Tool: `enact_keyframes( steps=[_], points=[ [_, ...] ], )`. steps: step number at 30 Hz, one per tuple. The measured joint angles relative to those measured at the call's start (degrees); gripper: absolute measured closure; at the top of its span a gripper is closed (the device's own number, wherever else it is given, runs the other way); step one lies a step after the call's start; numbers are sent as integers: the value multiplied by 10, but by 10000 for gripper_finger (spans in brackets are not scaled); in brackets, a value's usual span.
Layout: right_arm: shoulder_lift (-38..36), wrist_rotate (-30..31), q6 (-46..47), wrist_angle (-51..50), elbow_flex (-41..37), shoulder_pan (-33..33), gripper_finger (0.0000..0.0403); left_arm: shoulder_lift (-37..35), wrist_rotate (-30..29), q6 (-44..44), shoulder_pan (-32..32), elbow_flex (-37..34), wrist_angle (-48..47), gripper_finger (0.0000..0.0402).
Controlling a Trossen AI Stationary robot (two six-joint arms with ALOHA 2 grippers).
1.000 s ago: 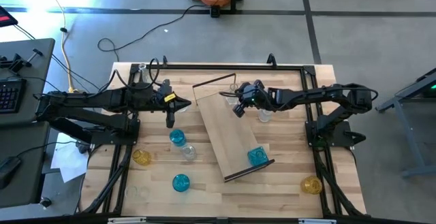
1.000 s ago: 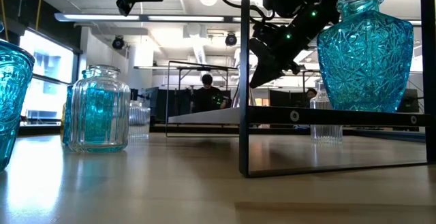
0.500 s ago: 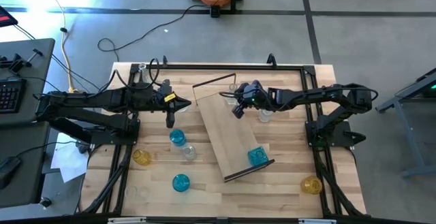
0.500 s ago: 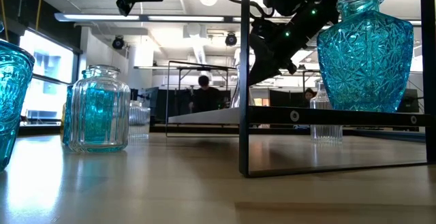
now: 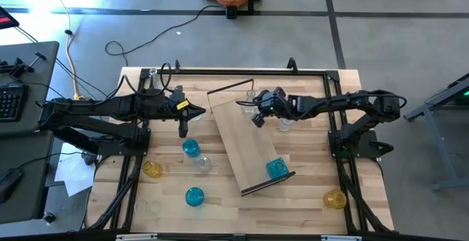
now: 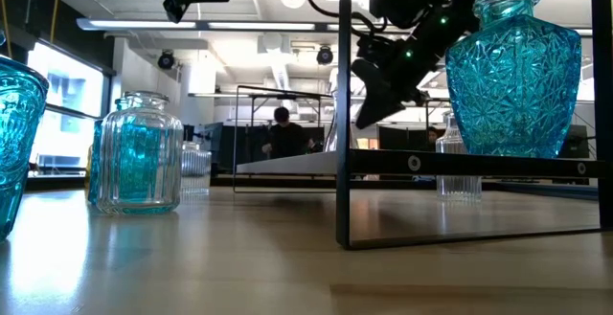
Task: Sort vases onto shelf
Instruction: Put the transparent crystal vase on the shelf
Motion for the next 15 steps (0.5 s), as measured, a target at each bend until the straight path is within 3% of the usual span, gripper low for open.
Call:
enact_keyframes(
  steps=[15],
  points=[
    [0,-28,-19,45,0,-23,403,0,0,0,0,0,0,399]
  ],
)
